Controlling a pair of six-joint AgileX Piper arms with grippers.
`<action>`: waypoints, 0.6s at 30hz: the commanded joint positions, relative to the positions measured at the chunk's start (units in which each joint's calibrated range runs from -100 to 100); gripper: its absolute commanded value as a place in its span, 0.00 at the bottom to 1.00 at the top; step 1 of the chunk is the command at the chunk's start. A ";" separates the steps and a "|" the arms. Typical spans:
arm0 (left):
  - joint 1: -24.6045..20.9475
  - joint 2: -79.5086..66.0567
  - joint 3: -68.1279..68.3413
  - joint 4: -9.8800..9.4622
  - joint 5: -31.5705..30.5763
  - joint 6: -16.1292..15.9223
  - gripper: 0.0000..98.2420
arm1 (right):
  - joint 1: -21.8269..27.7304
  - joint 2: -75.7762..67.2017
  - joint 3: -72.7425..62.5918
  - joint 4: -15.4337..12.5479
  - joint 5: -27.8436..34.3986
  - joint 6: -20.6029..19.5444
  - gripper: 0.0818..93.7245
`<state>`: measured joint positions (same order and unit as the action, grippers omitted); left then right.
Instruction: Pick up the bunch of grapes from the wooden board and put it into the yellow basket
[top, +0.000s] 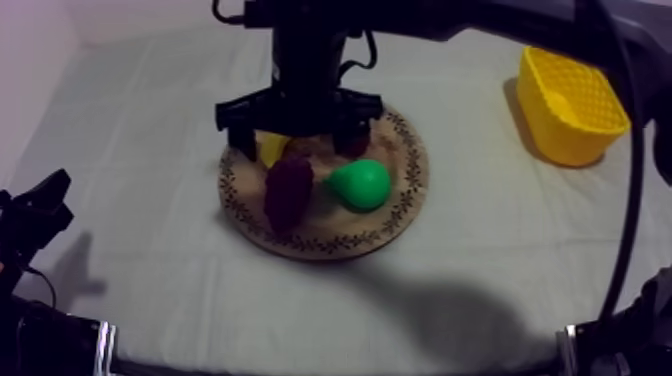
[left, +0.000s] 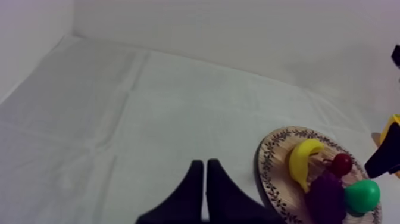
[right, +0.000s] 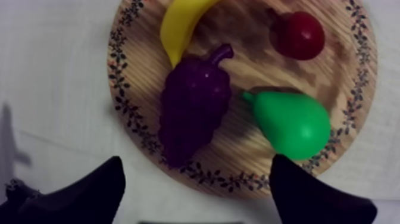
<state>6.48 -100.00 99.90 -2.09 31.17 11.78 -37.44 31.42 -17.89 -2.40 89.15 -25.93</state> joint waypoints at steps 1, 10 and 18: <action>0.00 0.00 -0.02 -0.04 -0.05 0.01 0.00 | 0.31 0.91 0.84 -1.21 -1.72 0.19 0.98; 0.00 0.00 -0.02 -0.04 -0.05 0.01 0.00 | 1.18 6.40 1.94 -5.04 -7.24 2.03 0.98; 0.00 0.00 -0.02 -0.04 -0.05 0.01 0.00 | 1.36 11.89 -1.01 -6.68 -8.49 3.34 0.94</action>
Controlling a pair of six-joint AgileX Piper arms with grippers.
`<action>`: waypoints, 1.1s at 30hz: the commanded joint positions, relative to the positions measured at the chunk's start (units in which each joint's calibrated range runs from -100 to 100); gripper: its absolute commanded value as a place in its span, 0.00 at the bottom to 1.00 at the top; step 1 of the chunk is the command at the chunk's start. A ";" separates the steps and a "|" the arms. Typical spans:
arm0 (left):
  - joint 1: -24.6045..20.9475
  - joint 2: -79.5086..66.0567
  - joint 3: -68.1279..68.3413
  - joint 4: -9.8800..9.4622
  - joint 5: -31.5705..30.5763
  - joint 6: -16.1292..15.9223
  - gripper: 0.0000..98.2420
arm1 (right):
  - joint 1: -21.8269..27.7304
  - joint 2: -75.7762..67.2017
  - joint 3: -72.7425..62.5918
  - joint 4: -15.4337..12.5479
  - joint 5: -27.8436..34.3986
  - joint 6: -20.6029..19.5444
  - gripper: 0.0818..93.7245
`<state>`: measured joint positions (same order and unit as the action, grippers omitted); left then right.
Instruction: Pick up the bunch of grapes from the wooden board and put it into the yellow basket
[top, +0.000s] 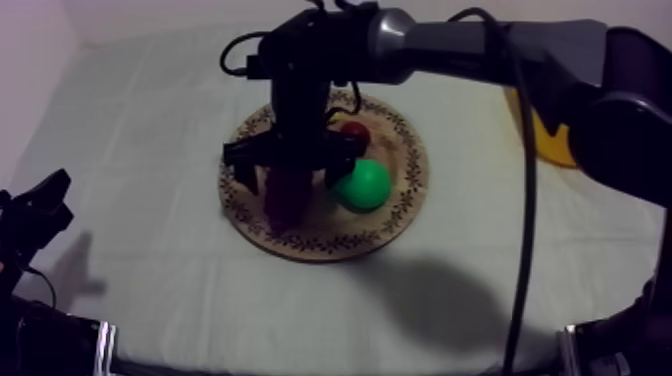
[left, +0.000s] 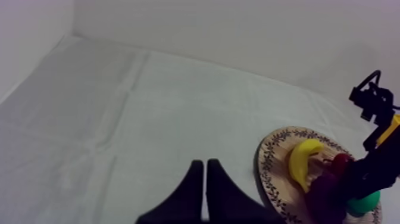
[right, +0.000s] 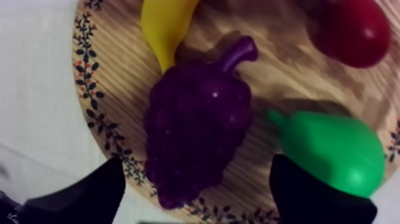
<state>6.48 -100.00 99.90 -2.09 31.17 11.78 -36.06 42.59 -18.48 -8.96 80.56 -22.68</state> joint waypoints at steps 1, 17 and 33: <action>0.00 0.00 -0.02 -0.04 -0.05 0.01 0.00 | 0.01 1.38 -0.93 -0.34 0.14 0.34 0.93; 0.00 0.00 -0.02 -0.04 -0.05 0.01 0.00 | 0.95 7.39 -7.02 -1.77 1.79 2.51 0.41; 0.00 0.00 -0.02 -0.04 -0.05 0.01 0.00 | 1.28 -8.50 3.86 1.38 -1.53 4.20 0.26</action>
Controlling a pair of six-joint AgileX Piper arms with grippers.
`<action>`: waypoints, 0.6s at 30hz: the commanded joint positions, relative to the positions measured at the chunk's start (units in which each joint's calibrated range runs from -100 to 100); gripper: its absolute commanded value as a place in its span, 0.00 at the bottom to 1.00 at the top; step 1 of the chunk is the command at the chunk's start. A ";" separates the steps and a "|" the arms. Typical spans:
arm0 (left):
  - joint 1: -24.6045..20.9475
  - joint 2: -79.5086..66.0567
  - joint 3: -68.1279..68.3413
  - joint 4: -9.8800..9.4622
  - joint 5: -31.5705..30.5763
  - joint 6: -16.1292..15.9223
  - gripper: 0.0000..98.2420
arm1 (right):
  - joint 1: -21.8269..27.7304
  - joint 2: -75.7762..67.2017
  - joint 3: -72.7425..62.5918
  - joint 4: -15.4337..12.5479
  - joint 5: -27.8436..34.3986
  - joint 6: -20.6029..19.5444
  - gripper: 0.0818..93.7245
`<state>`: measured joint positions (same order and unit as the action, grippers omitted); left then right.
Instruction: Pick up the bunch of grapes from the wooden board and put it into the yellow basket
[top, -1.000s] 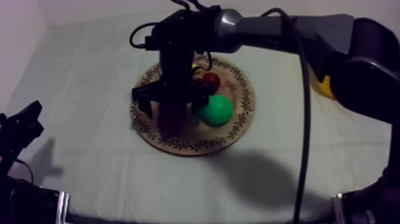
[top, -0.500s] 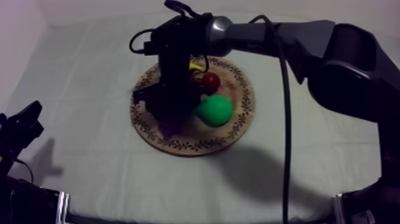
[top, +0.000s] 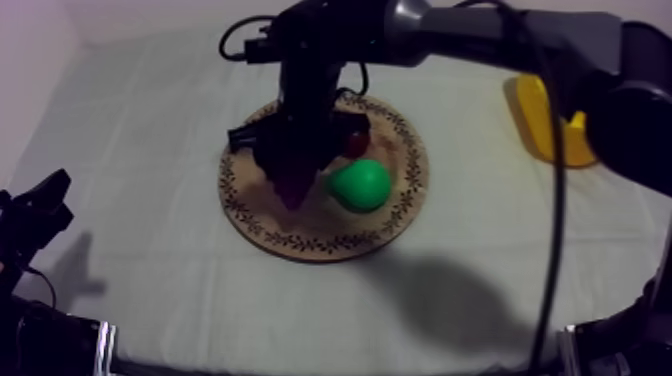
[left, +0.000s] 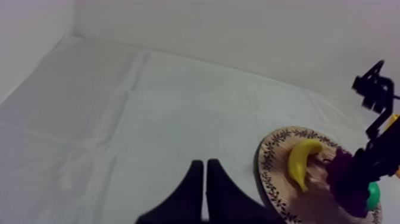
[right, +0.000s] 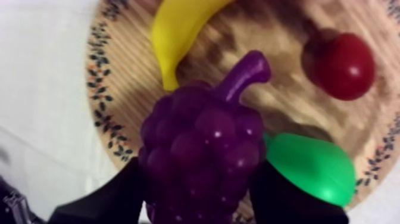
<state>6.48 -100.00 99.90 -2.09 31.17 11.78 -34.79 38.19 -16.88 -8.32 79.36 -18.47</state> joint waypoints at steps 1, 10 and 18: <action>0.00 0.00 -0.02 -0.04 -0.05 0.01 0.00 | 0.11 -6.10 3.56 1.21 -0.76 0.08 0.26; 0.00 0.00 -0.02 -0.04 -0.05 0.01 0.00 | 3.47 -23.50 15.13 4.61 -5.86 2.53 0.26; 0.00 0.00 -0.02 -0.04 -0.05 0.06 0.00 | 10.48 -35.63 23.69 5.92 -11.45 9.36 0.26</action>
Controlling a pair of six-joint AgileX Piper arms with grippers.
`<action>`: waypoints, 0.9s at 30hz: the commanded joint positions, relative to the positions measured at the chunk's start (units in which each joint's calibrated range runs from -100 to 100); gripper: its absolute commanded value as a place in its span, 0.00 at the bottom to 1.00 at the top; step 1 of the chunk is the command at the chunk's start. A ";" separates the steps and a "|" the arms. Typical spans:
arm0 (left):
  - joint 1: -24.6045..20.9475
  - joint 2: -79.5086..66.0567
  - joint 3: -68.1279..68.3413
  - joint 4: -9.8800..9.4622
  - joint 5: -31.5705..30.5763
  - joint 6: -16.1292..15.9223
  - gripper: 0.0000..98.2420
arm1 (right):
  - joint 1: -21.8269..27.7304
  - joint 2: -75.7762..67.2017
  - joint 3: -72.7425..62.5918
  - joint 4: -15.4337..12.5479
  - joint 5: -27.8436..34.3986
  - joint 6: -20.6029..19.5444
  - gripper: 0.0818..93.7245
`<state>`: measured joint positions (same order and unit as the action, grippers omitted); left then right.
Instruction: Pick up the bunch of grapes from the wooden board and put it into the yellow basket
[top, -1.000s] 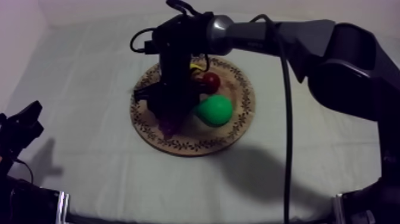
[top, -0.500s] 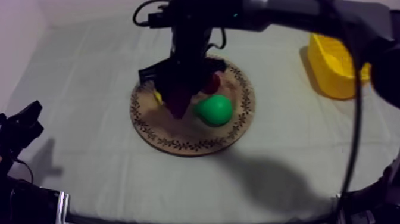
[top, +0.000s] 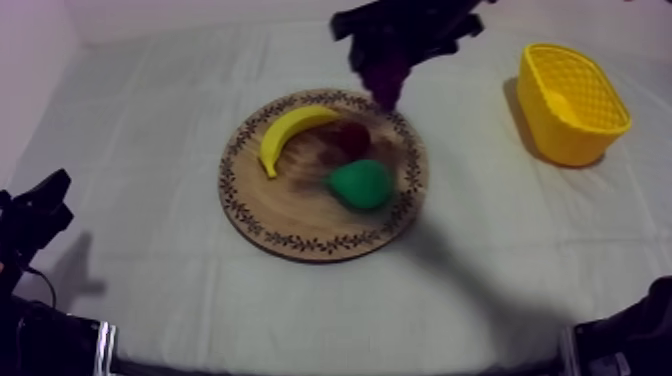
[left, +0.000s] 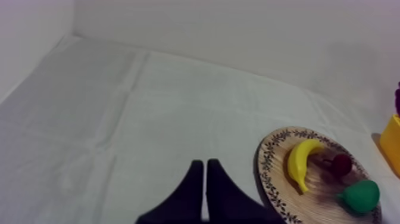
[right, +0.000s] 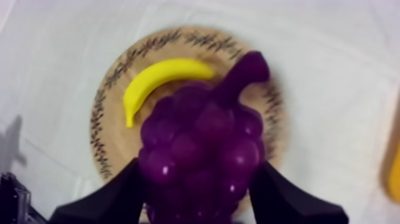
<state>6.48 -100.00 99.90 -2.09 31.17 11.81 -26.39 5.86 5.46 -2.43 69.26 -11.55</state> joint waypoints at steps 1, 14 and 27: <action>0.00 0.00 -0.02 -0.04 -0.05 0.03 0.00 | 3.24 -4.43 2.09 0.01 -2.18 3.47 0.25; 0.00 0.00 -0.02 -0.04 -0.05 0.03 0.00 | 17.06 -11.39 5.76 0.69 -9.70 15.19 0.26; 0.00 0.00 -0.02 -0.04 -0.05 0.02 0.00 | 29.62 -8.18 7.53 -1.25 -17.45 26.16 0.25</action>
<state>6.48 -100.00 99.90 -2.09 31.17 11.84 1.40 -2.86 13.35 -3.57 51.73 13.39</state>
